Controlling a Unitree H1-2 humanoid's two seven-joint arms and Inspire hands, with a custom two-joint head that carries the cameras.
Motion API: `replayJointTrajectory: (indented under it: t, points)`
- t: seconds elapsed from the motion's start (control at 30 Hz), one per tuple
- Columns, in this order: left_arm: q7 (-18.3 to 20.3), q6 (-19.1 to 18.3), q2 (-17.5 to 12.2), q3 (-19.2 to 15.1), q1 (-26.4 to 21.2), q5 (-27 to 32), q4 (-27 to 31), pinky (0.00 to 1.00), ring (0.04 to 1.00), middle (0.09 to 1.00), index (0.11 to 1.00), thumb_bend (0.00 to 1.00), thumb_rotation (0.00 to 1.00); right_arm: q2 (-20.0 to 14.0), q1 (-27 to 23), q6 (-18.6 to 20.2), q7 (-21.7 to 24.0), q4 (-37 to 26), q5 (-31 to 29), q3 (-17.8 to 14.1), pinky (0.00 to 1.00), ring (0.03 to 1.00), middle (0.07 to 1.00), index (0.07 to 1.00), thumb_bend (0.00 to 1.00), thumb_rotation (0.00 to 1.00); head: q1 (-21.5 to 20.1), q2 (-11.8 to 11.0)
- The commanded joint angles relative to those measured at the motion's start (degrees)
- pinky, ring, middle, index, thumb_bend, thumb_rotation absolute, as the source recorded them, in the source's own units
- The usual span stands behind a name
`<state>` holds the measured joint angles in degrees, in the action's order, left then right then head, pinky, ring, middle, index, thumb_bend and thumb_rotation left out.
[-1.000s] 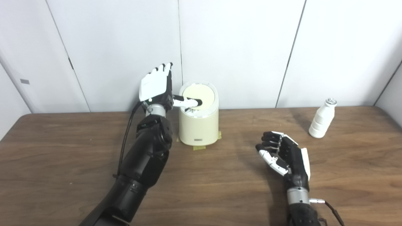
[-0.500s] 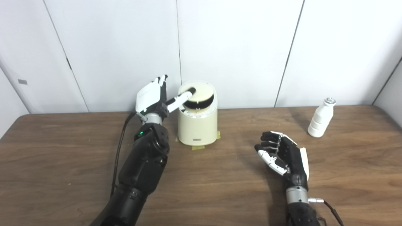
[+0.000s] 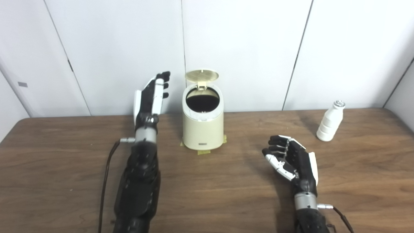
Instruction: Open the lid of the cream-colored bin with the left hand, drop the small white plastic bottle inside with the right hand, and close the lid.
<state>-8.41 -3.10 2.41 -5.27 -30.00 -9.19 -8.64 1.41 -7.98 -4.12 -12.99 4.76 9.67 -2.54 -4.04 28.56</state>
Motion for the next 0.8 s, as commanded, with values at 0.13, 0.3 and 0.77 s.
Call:
replayJointTrajectory:
  t: [0.13,0.3,0.77]
  points:
    - [3.62,0.61,-2.36,-0.05,5.16,5.19,12.45,0.7,0.783,0.792,0.786,0.21,0.77,0.25,0.21,-2.5,-0.63,2.41,0.43,0.12,0.52,0.603,0.62,0.597,0.31,0.13,-0.6,0.24]
    - [4.19,1.86,-3.72,-0.79,12.41,6.86,16.56,0.65,0.745,0.757,0.749,0.23,0.75,-0.02,0.33,-2.94,-0.55,1.95,0.55,0.11,0.51,0.592,0.609,0.575,0.29,0.15,-0.69,0.22]
    - [1.79,4.42,-3.75,-1.73,22.39,6.13,18.81,0.67,0.736,0.74,0.727,0.21,0.82,0.06,0.66,-3.34,-9.8,-3.99,11.09,-1.48,0.18,0.211,0.272,0.468,0.47,0.14,-4.16,0.31]
